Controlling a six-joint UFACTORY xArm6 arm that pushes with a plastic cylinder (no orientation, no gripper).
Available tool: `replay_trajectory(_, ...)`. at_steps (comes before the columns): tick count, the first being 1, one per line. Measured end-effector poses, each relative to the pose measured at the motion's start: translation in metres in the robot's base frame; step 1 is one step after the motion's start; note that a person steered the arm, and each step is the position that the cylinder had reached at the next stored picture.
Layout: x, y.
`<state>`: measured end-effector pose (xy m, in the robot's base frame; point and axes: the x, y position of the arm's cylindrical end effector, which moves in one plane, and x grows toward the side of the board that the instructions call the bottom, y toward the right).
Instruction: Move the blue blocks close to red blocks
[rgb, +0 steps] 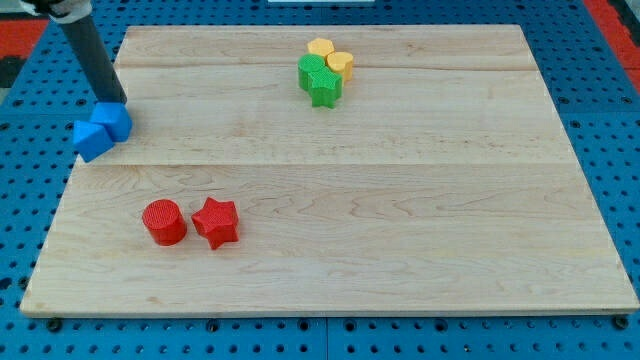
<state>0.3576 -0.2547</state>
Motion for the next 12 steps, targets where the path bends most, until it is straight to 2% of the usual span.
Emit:
replay_trajectory(1, 0.014, 0.002)
replay_trajectory(2, 0.008, -0.025)
replay_trajectory(3, 0.021, -0.050)
replay_trajectory(4, 0.034, -0.033)
replay_trajectory(5, 0.037, 0.021)
replay_trajectory(6, 0.039, 0.047)
replay_trajectory(9, 0.045, 0.004)
replay_trajectory(10, 0.064, 0.074)
replay_trajectory(11, 0.103, 0.093)
replay_trajectory(12, 0.105, 0.095)
